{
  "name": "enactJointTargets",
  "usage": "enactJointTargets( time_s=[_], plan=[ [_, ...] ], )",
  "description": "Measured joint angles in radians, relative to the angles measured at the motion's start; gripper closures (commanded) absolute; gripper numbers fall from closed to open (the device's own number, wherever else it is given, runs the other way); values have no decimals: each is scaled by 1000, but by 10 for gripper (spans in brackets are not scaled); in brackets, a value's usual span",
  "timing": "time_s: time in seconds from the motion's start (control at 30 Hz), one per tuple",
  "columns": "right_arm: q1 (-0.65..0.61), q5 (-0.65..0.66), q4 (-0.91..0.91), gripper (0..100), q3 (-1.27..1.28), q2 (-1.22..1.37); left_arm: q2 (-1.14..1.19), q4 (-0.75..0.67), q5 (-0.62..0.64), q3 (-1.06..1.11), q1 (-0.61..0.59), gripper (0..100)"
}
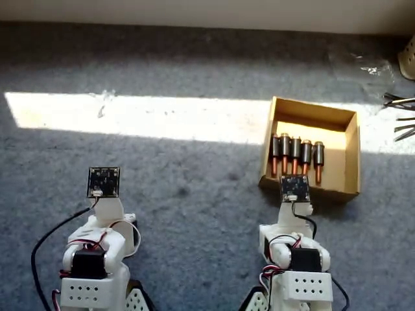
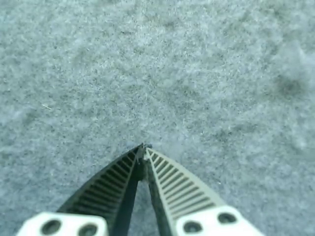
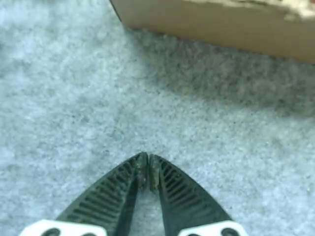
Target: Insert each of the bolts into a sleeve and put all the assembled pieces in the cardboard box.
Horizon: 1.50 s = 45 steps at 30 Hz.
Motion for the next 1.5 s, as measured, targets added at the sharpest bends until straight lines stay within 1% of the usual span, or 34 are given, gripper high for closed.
enactJointTargets(
  time_s=[0.1, 0.2, 0.3, 0.8, 0.87, 0.97, 1.13, 1.23, 1.5],
  plan=[
    [-12, 0, 0, 993, 0, 0, 0, 0, 0, 0, 0, 993],
    [-77, 0, 0, 993, 0, 0, 0, 0, 0, 0, 0, 993],
    [-115, 0, 0, 993, 0, 0, 0, 0, 0, 0, 0, 993],
    [-132, -5, 0, 993, 0, 0, 0, 0, 0, 0, 0, 993],
    [-132, -35, -2, 993, 0, 0, 0, 0, 0, 0, 0, 993],
    [-132, -140, -2, 993, 0, 0, 0, 0, 0, 0, 0, 993],
    [-133, -250, -3, 993, 0, 0, 0, 0, 0, 0, 0, 993],
    [-133, -273, -3, 993, 0, 0, 0, 0, 0, 0, 0, 993],
    [-133, -276, -3, 993, 0, 0, 0, 0, 0, 0, 0, 993]
  ],
)
